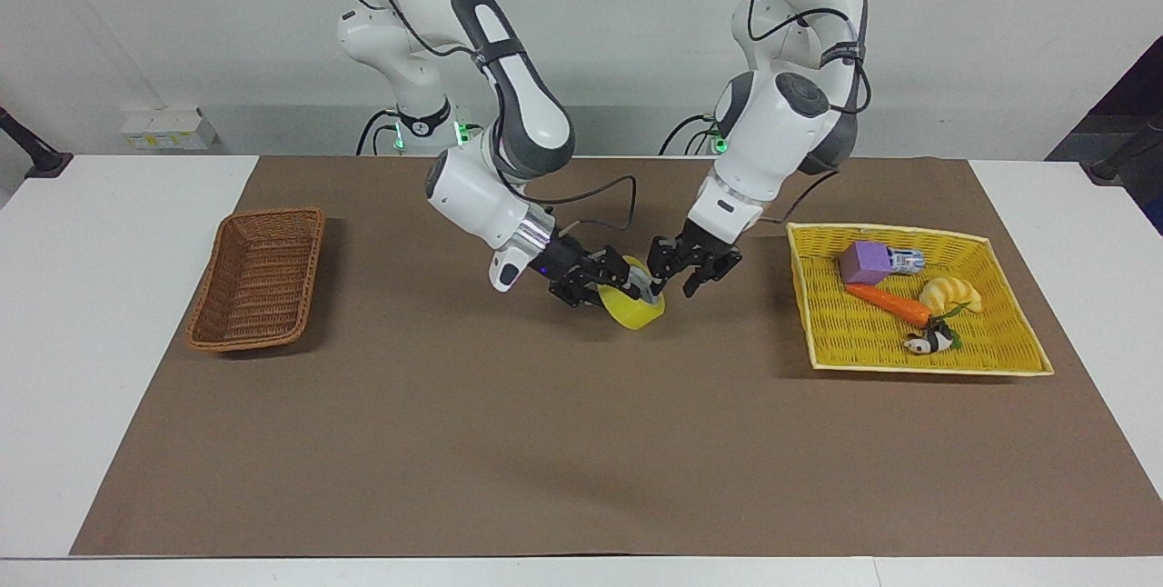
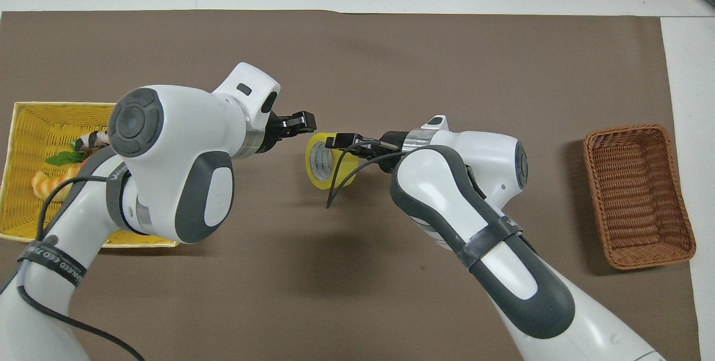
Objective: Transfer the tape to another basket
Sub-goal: 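Grasp the tape with the right gripper while the left gripper releases it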
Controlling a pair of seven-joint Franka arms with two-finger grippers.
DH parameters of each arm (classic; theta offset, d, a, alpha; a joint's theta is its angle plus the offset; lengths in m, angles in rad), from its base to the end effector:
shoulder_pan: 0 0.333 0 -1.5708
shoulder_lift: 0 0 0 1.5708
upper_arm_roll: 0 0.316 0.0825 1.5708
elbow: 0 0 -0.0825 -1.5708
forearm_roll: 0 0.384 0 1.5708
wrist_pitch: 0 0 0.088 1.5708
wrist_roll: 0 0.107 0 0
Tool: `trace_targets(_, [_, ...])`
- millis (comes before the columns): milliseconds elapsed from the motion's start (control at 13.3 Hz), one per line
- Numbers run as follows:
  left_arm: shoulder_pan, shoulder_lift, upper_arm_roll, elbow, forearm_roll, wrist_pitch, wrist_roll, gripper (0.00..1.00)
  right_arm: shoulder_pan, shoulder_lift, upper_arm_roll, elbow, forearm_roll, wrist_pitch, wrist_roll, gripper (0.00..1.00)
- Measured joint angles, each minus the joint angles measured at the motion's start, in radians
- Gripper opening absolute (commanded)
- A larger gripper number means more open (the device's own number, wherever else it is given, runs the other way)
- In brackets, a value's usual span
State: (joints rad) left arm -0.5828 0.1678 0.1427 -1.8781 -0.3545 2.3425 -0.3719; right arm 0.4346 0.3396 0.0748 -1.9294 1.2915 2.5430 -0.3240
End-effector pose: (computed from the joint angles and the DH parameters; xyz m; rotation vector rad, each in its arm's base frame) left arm 0.5650 -0.2765 0.4536 2.7646 0.1888 0.2355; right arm 0.5642 0.2983 0.3340 -2.2533 0.2325 -0.1653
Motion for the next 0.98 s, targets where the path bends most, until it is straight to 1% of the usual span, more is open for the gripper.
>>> trace_targets(75, [0.023,-0.005,0.002,0.008,0.002,-0.023,0.024,1.0,0.001,0.0,0.0,-0.007,-0.003,0.0,-0.001,0.0])
trace_targets(301, [0.107,-0.051,0.007,0.018,0.015,-0.163,0.176,1.0,0.0,0.0,-0.002,-0.014,-0.02,0.0,-0.002,0.0])
trace_targets(451, [0.178,-0.086,0.01,0.019,0.077,-0.238,0.301,1.0,-0.007,0.0,-0.005,-0.016,-0.022,0.0,-0.005,0.0])
trace_targets(601, [0.24,-0.109,0.012,0.019,0.161,-0.271,0.403,1.0,-0.024,-0.004,-0.006,-0.016,-0.027,-0.009,-0.011,0.0])
trace_targets(751, [0.292,-0.122,0.014,0.039,0.231,-0.286,0.501,1.0,-0.071,-0.027,-0.009,-0.014,-0.081,-0.075,-0.013,0.0])
trace_targets(827, [0.313,-0.125,0.014,0.067,0.256,-0.319,0.54,1.0,-0.109,-0.047,-0.011,-0.012,-0.124,-0.13,-0.013,0.0])
trace_targets(977, [0.347,-0.129,0.015,0.154,0.292,-0.414,0.612,1.0,-0.201,-0.098,-0.015,-0.002,-0.231,-0.263,0.002,0.0])
